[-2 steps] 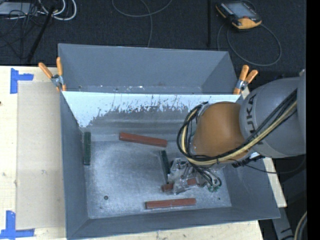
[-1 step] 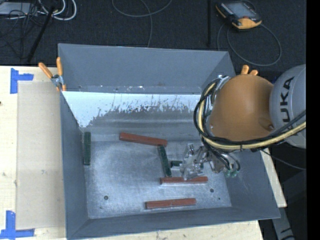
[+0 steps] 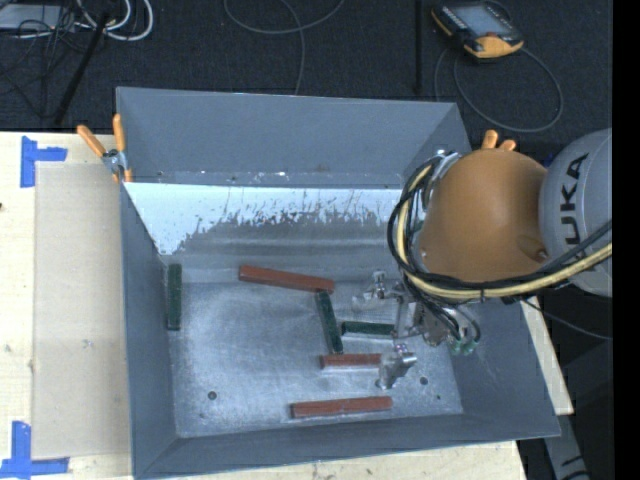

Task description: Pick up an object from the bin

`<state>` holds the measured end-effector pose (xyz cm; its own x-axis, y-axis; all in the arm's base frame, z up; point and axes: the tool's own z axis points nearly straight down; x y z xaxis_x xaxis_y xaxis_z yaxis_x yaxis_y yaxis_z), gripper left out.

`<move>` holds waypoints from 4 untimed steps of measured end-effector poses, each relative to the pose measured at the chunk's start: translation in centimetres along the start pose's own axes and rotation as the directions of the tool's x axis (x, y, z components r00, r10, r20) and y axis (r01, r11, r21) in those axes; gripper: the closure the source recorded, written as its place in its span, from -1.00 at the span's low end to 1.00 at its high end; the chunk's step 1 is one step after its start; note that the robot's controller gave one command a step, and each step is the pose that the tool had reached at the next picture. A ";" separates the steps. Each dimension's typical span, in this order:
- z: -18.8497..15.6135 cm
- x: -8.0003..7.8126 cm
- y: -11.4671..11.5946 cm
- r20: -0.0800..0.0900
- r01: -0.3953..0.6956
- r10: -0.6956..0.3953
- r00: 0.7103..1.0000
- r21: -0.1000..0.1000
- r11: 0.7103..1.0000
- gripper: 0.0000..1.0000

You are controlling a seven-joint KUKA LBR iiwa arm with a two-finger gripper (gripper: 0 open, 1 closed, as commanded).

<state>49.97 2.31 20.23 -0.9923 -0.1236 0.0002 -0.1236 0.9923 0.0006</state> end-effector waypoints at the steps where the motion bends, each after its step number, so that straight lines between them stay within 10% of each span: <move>1: 0.0 0.0 0.0 0.000 -0.001 0.001 1.000 0.000 1.000 -1.00; 2: 4.1 0.2 -0.1 0.008 0.015 -0.015 1.000 0.001 1.000 -1.00; 3: 12.8 1.3 -2.9 0.010 0.020 -0.020 1.000 0.002 1.000 1.00; 4: 12.8 1.3 -2.9 0.010 0.019 -0.019 1.000 0.001 1.000 1.00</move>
Offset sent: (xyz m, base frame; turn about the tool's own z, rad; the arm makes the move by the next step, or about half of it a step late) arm -0.0100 -0.0047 -0.1323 -0.0457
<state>49.00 -0.72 7.39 -0.9897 -0.1426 -0.0096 -0.1426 0.9898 -0.0008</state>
